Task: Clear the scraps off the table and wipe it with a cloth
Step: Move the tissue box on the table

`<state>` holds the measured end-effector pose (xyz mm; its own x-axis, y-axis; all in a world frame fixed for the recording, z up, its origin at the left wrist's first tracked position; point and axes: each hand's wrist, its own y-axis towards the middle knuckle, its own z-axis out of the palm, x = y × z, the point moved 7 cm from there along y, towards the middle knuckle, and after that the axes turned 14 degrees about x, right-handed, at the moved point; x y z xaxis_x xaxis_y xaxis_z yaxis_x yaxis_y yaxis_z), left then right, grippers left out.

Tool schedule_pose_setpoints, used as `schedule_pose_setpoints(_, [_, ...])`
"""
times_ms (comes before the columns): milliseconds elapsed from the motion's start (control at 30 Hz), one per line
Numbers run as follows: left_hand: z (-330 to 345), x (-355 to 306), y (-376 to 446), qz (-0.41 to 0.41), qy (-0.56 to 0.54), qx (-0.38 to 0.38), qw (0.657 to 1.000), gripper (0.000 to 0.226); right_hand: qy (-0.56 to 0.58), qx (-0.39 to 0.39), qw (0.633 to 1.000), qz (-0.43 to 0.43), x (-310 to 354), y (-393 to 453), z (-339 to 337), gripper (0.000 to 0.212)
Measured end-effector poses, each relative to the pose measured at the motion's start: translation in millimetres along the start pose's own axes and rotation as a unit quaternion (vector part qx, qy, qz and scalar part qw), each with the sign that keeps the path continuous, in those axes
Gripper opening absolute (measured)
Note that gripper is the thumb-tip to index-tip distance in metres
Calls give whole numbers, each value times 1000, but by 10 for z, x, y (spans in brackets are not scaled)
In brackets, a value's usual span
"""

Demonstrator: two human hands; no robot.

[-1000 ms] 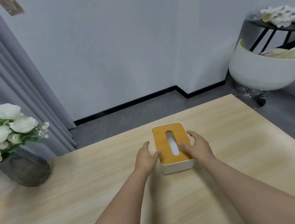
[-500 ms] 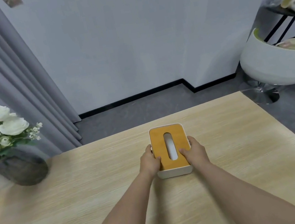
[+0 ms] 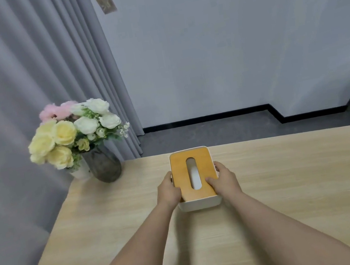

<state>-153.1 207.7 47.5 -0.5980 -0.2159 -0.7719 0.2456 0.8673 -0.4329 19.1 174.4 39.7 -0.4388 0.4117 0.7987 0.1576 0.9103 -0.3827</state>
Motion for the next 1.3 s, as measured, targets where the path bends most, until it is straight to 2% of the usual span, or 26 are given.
schedule_pose_setpoints(200, [-896, 693, -248, -24, -15, -31, 999, 43, -23, 44, 998, -25, 597, -30, 958, 47])
schedule_pose_setpoints(367, [-1627, 1304, -360, -47, -18, -43, 998, 54, -25, 69, 997, -25, 1005, -25, 1805, 47])
schedule_pose_setpoints(633, [-2434, 2070, -360, -53, -25, -44, 997, 49, -24, 99, 994, -45, 1440, 54, 2801, 44])
schedule_pose_setpoints(967, [-2852, 2559, -132, -60, -19, -20, 998, 58, -11, 88, 995, -38, 1569, 180, 3363, 46])
schedule_pose_setpoints(1300, [-2800, 2723, -79, -31, -63, -26, 997, 56, -10, 86, 996, -37, 1452, 264, 3431, 56])
